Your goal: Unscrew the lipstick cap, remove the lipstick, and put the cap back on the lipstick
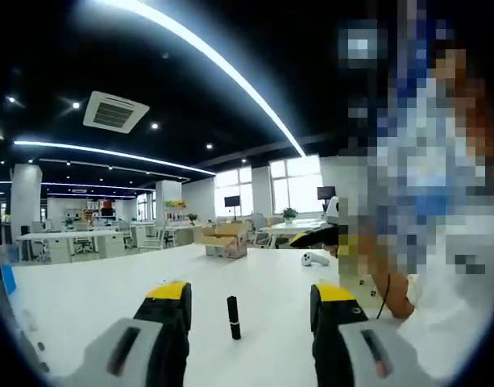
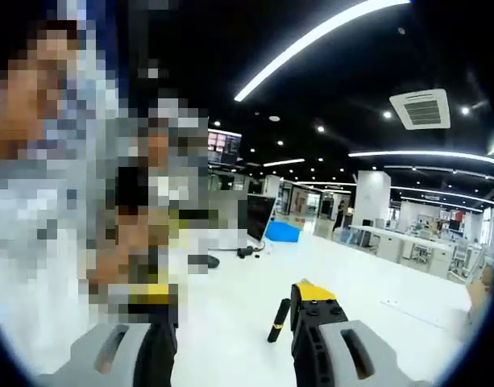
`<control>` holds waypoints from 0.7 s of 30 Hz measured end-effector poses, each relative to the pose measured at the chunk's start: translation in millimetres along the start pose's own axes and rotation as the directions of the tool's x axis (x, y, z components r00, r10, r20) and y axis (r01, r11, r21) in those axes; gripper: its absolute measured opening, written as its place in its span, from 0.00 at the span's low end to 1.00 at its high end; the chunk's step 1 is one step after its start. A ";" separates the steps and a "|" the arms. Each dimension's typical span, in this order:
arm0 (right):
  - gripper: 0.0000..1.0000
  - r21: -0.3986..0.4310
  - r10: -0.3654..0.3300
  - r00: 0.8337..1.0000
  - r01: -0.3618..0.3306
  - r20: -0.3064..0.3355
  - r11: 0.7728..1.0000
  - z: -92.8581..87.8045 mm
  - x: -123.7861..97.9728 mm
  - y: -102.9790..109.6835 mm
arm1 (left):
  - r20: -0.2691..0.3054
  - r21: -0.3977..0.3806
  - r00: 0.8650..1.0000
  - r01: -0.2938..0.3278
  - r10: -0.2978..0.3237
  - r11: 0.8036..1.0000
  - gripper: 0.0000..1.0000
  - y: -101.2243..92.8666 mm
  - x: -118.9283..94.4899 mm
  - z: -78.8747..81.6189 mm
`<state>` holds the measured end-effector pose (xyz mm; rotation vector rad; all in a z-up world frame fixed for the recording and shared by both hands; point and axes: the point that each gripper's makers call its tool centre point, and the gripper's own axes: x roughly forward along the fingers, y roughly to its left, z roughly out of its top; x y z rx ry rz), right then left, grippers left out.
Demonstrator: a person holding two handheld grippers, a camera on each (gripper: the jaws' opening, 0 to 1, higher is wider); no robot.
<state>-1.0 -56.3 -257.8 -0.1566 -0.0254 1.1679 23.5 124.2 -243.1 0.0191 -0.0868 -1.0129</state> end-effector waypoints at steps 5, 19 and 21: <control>0.54 0.005 -0.003 1.000 0.003 -0.006 1.000 -2.3 -0.5 -1.9 | -0.005 -0.004 1.000 0.004 -0.004 1.000 0.61 -0.8 3.0 -2.5; 0.53 0.003 0.007 1.000 -0.007 -0.010 1.000 -3.1 3.7 1.5 | 0.003 -0.005 1.000 0.006 -0.005 1.000 0.59 1.6 1.6 0.5; 0.53 0.005 0.014 1.000 -0.014 -0.014 1.000 -4.0 5.1 2.3 | 0.011 -0.012 1.000 0.007 -0.007 1.000 0.59 1.6 1.6 0.7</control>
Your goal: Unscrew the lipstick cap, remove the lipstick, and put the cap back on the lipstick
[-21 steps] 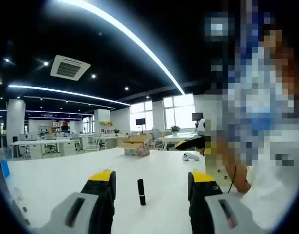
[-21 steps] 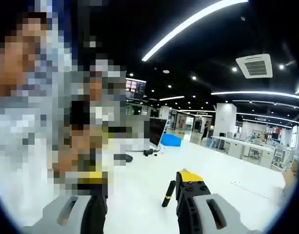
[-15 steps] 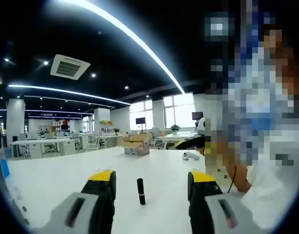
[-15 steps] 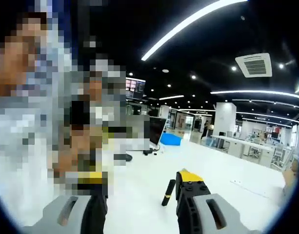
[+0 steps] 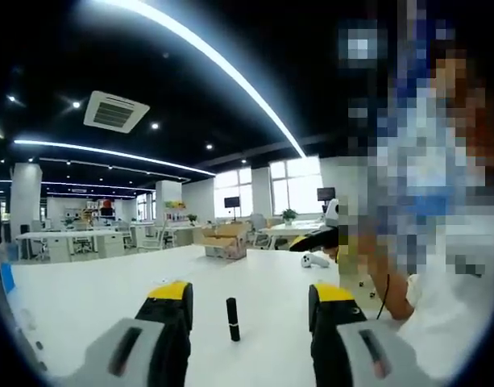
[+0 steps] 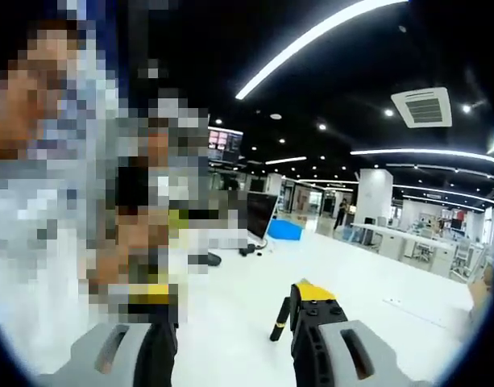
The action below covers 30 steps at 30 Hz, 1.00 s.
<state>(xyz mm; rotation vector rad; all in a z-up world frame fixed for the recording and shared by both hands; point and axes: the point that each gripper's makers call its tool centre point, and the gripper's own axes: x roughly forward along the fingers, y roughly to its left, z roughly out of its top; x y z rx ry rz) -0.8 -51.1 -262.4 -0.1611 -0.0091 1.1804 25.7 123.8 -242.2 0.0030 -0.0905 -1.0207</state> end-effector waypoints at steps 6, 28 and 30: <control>0.53 0.003 -0.002 1.000 0.002 0.003 1.000 0.5 -1.8 -1.4 | -0.005 0.005 1.000 0.004 -0.004 1.000 0.59 -2.4 2.2 -1.0; 0.52 0.013 -0.016 1.000 0.016 0.006 1.000 -1.1 -4.6 -6.5 | 0.029 -0.024 1.000 0.001 -0.001 1.000 0.63 7.1 2.3 -1.5; 0.52 0.021 -0.011 1.000 0.011 0.010 1.000 -1.6 -2.4 -8.7 | 0.040 -0.026 0.999 0.002 -0.001 1.000 0.63 7.4 1.9 0.0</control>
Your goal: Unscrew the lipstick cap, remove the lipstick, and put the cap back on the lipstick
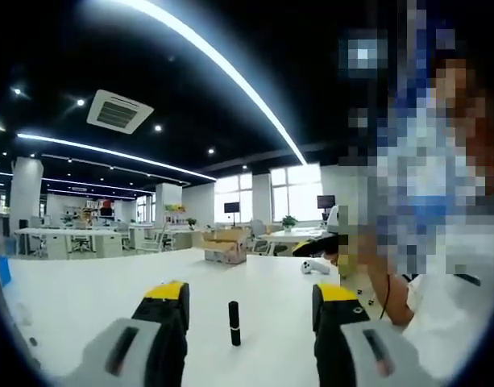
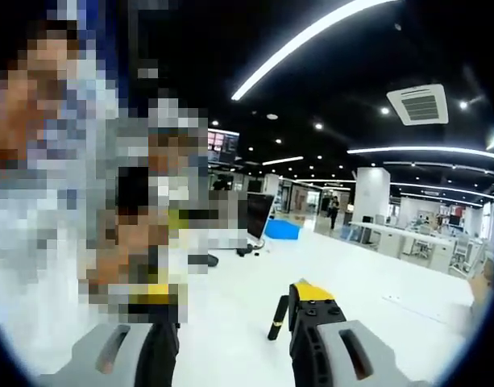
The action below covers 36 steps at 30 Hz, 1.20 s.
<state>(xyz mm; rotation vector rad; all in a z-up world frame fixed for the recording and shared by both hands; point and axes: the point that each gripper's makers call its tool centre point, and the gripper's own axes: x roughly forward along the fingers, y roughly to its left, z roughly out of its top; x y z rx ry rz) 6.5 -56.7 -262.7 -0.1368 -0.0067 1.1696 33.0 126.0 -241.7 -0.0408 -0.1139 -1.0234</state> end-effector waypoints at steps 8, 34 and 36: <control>0.51 0.018 -0.010 1.000 0.010 -0.025 1.000 -9.6 7.7 -6.2 | -0.001 0.002 1.000 0.007 -0.007 1.000 0.63 0.4 1.4 -2.7; 0.49 0.087 -0.021 0.994 0.030 -0.106 0.996 -49.2 38.1 -23.4 | -0.060 -0.027 0.997 0.044 -0.045 0.999 0.65 1.3 24.5 -37.4; 0.49 0.099 -0.012 0.993 0.023 -0.114 0.995 -54.6 42.9 -22.9 | -0.068 -0.025 0.997 0.039 -0.041 0.999 0.64 1.2 24.5 -38.5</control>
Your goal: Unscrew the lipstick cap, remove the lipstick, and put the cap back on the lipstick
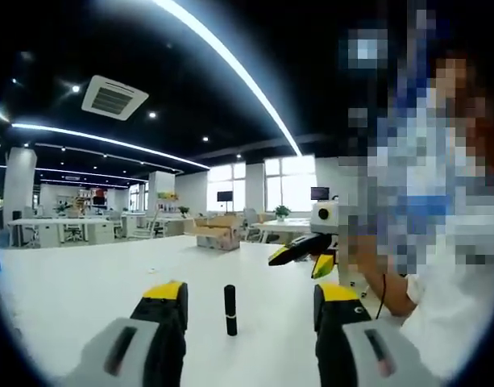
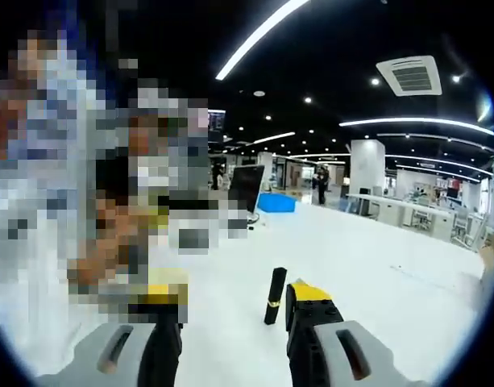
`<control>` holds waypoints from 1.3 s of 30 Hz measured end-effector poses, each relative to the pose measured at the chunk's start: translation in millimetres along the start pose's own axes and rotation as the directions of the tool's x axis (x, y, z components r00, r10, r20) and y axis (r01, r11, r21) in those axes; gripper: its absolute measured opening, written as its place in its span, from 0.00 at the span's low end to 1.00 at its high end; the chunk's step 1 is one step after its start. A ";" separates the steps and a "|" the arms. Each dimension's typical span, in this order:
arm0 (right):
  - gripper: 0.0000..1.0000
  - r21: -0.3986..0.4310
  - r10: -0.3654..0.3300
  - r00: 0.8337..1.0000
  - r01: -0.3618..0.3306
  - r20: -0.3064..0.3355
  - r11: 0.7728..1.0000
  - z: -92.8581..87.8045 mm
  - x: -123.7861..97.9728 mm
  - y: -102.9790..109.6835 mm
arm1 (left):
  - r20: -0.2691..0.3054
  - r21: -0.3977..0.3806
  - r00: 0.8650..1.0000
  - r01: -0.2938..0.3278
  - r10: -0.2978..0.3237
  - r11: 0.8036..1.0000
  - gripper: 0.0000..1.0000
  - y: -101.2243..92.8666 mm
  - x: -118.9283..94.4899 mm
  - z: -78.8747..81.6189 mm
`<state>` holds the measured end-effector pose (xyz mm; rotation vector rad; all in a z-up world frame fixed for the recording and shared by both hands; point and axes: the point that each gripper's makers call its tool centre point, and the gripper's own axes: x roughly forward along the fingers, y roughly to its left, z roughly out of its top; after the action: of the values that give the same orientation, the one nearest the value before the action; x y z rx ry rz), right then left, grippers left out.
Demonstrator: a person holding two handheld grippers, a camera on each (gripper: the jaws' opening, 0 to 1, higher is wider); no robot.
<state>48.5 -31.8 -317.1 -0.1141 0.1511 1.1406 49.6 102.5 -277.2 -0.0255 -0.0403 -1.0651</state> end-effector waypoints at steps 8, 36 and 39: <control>0.48 0.023 -0.019 0.999 0.020 -0.048 1.000 -19.6 15.0 -11.6 | 0.000 0.009 1.000 0.011 -0.011 1.000 0.64 -4.6 1.3 1.9; 0.46 0.114 -0.100 0.991 0.109 -0.087 0.987 -71.6 75.8 -54.5 | -0.051 0.001 0.999 0.002 -0.002 1.000 0.64 -0.1 6.1 -14.5; 0.46 0.113 -0.095 0.993 0.103 -0.073 0.988 -72.5 84.6 -56.4 | -0.037 -0.027 0.999 0.001 -0.002 1.000 0.64 3.4 5.2 -13.7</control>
<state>129.9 8.5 -402.7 -0.0555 0.2690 1.0266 55.3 99.0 -290.6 -0.0307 0.0075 -1.0669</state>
